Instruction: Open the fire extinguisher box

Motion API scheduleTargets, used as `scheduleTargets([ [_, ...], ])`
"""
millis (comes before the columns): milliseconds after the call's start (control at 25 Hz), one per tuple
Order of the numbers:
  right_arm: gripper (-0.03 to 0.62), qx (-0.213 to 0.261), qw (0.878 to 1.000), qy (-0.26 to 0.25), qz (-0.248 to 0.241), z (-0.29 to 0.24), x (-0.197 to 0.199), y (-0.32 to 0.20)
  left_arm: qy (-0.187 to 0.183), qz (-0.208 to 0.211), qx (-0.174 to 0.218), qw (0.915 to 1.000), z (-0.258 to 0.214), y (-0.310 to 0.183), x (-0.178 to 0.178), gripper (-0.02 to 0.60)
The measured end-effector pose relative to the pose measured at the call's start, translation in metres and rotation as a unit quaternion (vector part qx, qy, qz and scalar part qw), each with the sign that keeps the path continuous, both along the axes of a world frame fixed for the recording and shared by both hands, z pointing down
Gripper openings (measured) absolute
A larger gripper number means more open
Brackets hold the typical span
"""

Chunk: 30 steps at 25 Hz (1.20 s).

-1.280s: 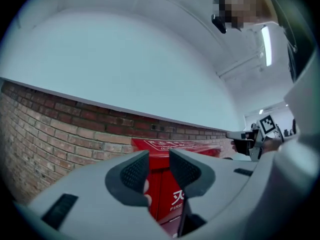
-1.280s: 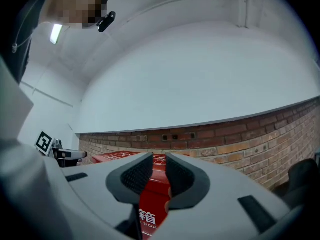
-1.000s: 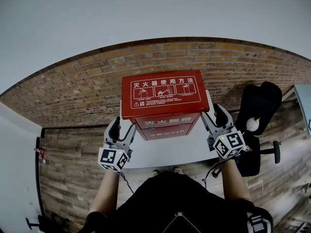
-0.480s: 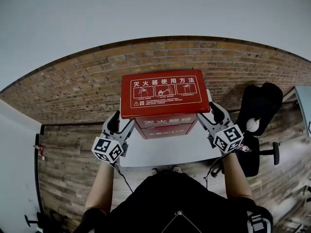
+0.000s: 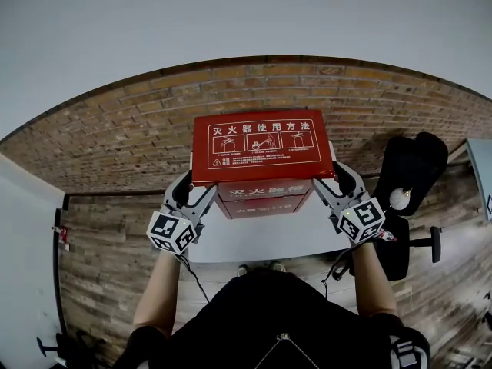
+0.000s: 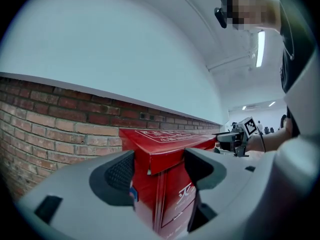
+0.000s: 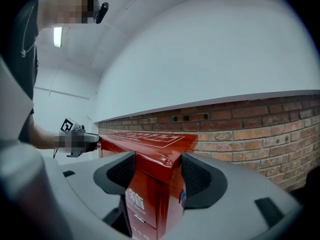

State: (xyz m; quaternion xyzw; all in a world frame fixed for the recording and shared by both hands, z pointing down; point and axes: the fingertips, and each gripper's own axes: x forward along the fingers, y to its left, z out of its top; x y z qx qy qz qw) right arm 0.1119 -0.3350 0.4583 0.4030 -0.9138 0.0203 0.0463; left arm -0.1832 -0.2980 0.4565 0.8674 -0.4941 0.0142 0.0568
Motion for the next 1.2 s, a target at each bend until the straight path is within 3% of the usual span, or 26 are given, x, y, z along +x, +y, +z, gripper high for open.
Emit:
scheduleTargets([
  [280,0.287,-0.008,1.000,-0.011,-0.004,-0.014,0.002,0.001,0.009,0.007,0.002,0.9999,-0.015,0.000,-0.001,0.359],
  [600,0.287,-0.002,0.996,-0.085,-0.037,-0.075,0.004,-0.019,0.046,0.026,0.034,0.9980,-0.075,-0.017,-0.005,0.357],
  [760,0.287,0.026,0.991,-0.115,-0.055,-0.116,0.001,-0.035,0.070,0.023,0.061,0.9955,-0.114,-0.034,-0.011,0.359],
  [960,0.285,0.091,0.990,-0.081,-0.065,-0.166,-0.018,-0.058,0.024,0.003,0.109,0.9937,-0.157,-0.061,-0.012,0.313],
  [1080,0.285,0.100,0.990,-0.077,-0.069,-0.183,-0.027,-0.079,0.018,0.008,0.124,0.9921,-0.177,-0.078,-0.004,0.308],
  [1200,0.285,0.097,0.990,-0.066,-0.075,-0.172,-0.024,-0.075,0.007,0.010,0.118,0.9929,-0.167,-0.075,-0.006,0.308],
])
